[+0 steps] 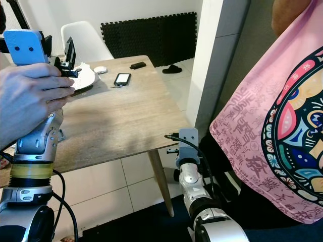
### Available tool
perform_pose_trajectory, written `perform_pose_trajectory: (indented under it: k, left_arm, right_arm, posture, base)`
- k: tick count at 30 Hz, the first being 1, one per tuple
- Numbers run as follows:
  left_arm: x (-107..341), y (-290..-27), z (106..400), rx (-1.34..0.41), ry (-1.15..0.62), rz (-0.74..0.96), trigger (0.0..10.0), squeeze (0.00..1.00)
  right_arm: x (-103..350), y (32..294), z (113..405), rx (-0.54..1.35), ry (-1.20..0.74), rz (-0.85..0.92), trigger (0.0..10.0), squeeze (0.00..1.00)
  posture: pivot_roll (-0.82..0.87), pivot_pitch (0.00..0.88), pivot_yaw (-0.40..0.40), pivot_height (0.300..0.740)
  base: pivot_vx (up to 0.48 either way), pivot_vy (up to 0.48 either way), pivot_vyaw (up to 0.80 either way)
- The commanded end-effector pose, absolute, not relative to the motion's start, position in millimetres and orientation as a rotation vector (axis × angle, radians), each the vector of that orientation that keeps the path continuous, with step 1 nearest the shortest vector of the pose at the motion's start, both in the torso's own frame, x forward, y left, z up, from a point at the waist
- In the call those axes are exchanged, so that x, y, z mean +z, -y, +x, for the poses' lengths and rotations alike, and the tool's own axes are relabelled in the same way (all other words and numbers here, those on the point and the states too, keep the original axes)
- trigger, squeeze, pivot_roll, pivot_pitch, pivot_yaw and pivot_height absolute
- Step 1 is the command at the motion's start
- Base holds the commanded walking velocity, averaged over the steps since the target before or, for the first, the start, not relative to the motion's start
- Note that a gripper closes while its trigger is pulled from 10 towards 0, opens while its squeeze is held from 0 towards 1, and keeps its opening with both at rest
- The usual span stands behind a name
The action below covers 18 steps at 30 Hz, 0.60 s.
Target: Restocking fridge
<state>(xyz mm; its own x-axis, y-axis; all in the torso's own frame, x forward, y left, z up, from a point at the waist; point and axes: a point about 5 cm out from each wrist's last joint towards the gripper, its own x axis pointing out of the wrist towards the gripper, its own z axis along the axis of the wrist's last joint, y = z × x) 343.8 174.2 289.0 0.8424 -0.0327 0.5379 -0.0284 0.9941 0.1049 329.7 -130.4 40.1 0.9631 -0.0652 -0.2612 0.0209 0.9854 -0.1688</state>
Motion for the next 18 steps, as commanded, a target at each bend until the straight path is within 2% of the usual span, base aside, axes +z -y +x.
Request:
perform_pose_trajectory:
  k: [1,18]
  left_arm:
    - [280.4,-177.4,345.3,0.009,0.526,0.118,10.0,0.0]
    - [279.6,-177.0,344.9,0.013,0.528,0.117,10.0,0.0]
  right_arm:
    - [28.2,129.5,321.7,-0.03,-0.327,-0.185,10.0,0.0]
    - [27.8,130.1,321.7,-0.023,-0.331,-0.198,10.0,0.0]
  posture:
    - [0.09,0.0,0.025,0.74]
    - [0.09,0.0,0.02,0.74]
  base:
    - [0.0,0.0,0.0]
    - [0.0,0.0,0.0]
